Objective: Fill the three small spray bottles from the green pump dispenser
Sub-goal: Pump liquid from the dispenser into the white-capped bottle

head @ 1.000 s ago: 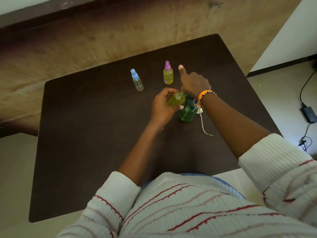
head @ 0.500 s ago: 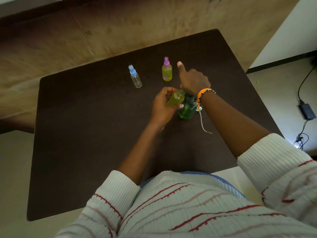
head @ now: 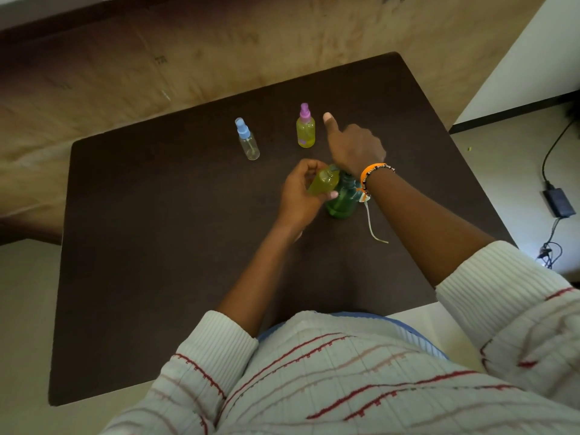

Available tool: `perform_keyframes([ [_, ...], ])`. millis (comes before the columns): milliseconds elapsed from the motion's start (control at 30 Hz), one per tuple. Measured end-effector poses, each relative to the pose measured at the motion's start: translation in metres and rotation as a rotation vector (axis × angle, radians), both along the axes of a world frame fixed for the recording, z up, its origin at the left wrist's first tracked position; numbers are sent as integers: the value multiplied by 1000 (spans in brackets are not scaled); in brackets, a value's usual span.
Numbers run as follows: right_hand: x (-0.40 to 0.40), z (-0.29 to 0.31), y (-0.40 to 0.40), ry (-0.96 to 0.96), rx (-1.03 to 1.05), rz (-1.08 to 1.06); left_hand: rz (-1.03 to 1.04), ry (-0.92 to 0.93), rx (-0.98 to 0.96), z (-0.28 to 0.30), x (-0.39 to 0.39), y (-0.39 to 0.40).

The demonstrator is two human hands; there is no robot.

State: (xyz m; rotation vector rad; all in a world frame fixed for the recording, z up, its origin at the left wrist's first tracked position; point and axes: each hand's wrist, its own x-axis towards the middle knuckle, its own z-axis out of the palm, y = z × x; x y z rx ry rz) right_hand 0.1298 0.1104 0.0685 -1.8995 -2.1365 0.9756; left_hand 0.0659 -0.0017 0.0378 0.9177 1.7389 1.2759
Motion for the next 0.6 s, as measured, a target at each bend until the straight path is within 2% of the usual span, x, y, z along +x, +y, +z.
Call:
perform_keyframes([
  [133, -2, -6, 7, -8, -36, 68, 6, -12, 10, 0, 0, -1],
  [300, 0, -4, 3, 33, -11, -8, 5, -14, 17, -2, 0, -1],
  [433, -1, -4, 4, -3, 12, 26, 6, -15, 11, -3, 1, 0],
  [500, -3, -9, 8, 7, -24, 45, 8, -10, 9, -2, 0, 1],
  [600, -1, -11, 11, 131, -145, 13, 6, -9, 8, -1, 0, 1],
])
